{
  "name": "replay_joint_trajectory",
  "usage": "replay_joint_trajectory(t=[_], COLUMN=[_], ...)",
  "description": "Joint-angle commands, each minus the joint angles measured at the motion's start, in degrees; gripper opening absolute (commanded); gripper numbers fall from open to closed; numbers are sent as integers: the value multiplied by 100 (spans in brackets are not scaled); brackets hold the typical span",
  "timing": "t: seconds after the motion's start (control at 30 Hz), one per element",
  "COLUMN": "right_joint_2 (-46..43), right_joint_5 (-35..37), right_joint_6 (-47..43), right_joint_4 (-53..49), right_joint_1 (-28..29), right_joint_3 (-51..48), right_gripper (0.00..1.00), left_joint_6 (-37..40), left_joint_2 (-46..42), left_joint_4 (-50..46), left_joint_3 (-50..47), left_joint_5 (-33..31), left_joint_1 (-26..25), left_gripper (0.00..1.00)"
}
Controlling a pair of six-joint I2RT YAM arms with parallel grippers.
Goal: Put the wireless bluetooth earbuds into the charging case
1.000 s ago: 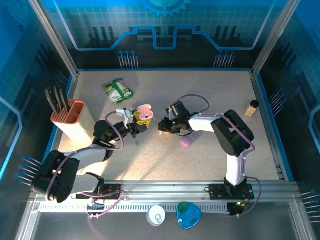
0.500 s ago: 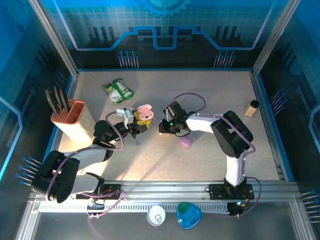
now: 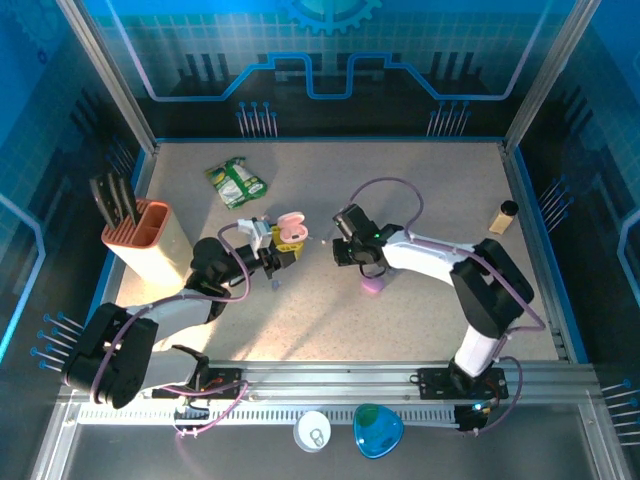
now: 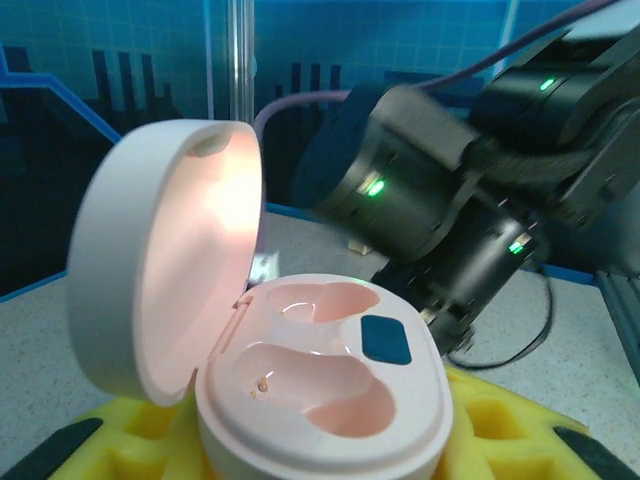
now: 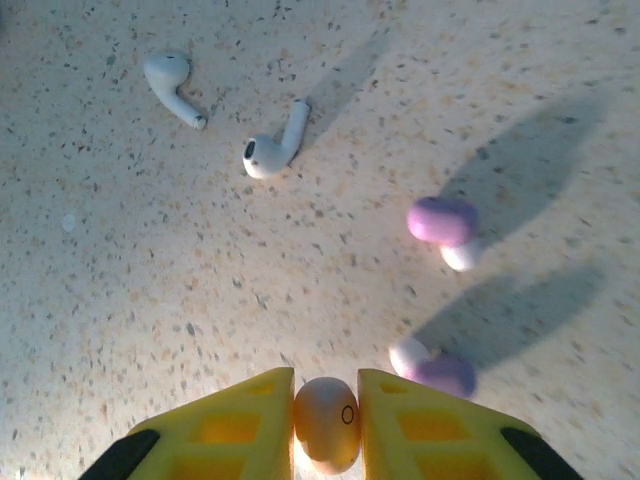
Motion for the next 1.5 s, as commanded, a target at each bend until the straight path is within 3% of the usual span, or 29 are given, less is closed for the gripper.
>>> replay_joint_trajectory(t=[0.0,0.3,0.5,0.9,1.47], right_joint_2=[-702,-2578,-3173,-2454,-1807], right_joint_5=[481,-200,-854,-1171,-1083], right_joint_6=[-401,-2027,-2776,-3609,-3785], right_joint_4=[165,1563,1465,959,569], right_joint_1=[121,250,409,945,1021], right_joint_3=[-360,-1451,-1186,-24,246], right_gripper=[23,22,20,19,20], left_joint_6=[234,511,624,734,495], left_joint_2=[-114,-22,79,19,9], left_joint_4=[-291,-743,-951,-1344,-979], left_joint_3=[90,72,143,271,183], left_joint_5=[-14,172,387,797,733], left_joint_1=[53,-81,-156,-167,-166], left_gripper=[30,29,29,29,29])
